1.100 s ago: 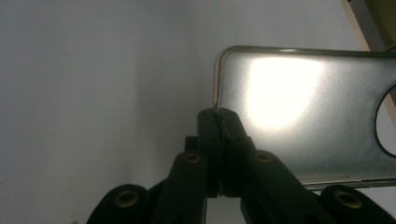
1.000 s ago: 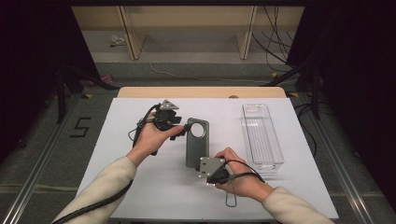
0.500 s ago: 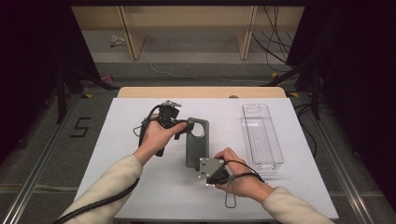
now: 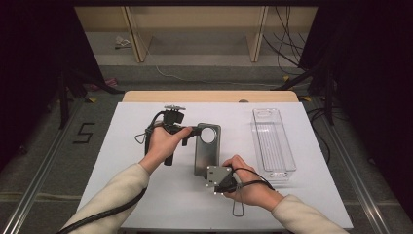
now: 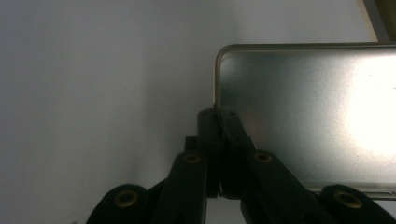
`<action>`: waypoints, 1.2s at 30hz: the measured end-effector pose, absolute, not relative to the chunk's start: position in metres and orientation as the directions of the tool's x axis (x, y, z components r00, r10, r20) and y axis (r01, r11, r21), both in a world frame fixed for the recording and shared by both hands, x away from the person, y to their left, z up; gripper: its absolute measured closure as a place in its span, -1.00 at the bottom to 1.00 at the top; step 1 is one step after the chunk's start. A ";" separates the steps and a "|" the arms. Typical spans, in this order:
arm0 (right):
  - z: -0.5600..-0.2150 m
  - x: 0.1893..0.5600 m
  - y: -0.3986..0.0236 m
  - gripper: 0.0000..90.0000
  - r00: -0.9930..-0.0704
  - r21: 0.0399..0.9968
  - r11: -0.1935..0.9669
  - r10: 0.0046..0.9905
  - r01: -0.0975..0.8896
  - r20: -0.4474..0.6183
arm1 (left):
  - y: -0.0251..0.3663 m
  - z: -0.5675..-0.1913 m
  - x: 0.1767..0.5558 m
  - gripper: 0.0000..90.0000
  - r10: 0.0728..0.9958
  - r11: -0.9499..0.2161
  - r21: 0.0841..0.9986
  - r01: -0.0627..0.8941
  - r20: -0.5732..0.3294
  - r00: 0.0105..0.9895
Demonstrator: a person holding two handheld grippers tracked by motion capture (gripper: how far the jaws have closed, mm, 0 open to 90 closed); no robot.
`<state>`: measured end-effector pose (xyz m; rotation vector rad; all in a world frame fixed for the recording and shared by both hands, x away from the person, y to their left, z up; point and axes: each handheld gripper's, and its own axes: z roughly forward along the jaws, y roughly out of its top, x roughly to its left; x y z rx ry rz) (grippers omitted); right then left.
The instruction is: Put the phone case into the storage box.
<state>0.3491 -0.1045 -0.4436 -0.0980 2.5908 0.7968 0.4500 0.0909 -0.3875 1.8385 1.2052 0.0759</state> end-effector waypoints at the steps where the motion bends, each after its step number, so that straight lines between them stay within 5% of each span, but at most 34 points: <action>1: -0.444 0.349 -0.104 0.99 -0.906 0.517 0.835 0.056 -0.187 -0.419 | 0.091 -0.387 0.449 0.76 0.752 -0.107 0.709 0.698 -0.401 0.523; 18: -0.448 0.354 -0.104 0.94 -0.906 0.514 0.841 0.076 -0.165 -0.416 | 0.090 -0.383 0.437 0.86 0.727 -0.099 0.770 0.630 -0.376 0.574; 26: -0.442 0.357 -0.106 0.46 -0.911 0.599 0.792 0.156 -0.116 -0.382 | 0.100 -0.388 0.432 0.86 0.734 -0.095 0.800 0.592 -0.346 0.585; 36: -0.432 0.365 -0.120 -0.12 -0.924 0.772 0.634 0.318 0.042 -0.211 | 0.123 -0.393 0.418 0.85 0.732 -0.018 0.864 0.503 -0.331 0.595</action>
